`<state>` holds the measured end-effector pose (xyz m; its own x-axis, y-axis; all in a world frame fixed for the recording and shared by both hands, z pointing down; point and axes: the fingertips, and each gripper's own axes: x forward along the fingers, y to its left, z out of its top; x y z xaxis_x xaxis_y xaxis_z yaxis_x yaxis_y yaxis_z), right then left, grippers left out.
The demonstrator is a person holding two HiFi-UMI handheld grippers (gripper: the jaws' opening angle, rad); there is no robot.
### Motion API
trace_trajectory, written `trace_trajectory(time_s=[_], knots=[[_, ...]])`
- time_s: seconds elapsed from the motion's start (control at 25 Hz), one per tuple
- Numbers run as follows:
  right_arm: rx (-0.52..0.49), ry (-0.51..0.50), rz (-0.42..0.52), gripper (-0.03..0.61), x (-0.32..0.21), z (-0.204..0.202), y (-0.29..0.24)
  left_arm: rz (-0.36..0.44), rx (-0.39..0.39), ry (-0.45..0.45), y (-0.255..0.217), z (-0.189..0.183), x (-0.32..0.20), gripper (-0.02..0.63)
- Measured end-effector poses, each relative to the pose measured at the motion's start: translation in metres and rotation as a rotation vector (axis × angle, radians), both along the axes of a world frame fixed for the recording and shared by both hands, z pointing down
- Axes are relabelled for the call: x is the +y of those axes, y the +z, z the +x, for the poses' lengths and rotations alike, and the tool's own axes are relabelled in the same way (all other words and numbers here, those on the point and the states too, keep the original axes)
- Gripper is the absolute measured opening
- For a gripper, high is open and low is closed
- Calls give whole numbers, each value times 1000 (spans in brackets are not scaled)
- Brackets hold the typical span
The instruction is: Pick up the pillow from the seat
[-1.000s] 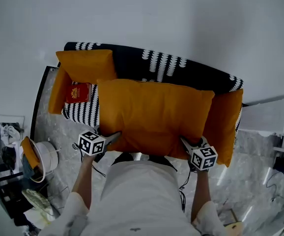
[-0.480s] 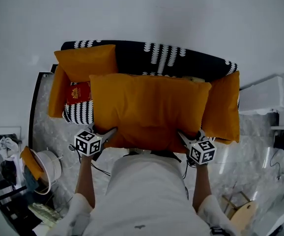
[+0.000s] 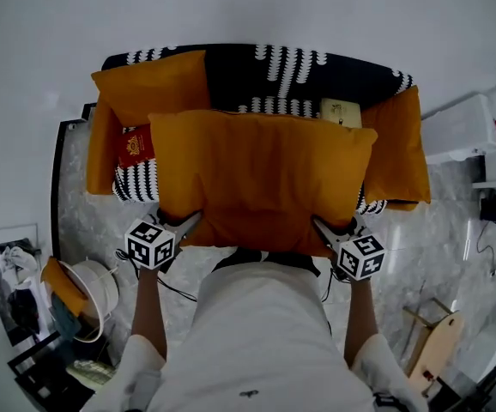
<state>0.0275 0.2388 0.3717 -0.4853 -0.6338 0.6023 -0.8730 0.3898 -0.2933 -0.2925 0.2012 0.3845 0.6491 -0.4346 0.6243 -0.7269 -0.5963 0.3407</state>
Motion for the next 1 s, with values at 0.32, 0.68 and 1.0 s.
trace_trajectory(time_s=[0.32,0.68,1.0], knots=[[-7,38,-25,261,40,-23,5,16,-19,44,3,-16,22,270],[-6,8,52,262,24,-20,-29,80,22,-2,-27,-17,15,270],[-2,29,97,264,26,-9,-39,114,9,8,-42,-6,15,270]])
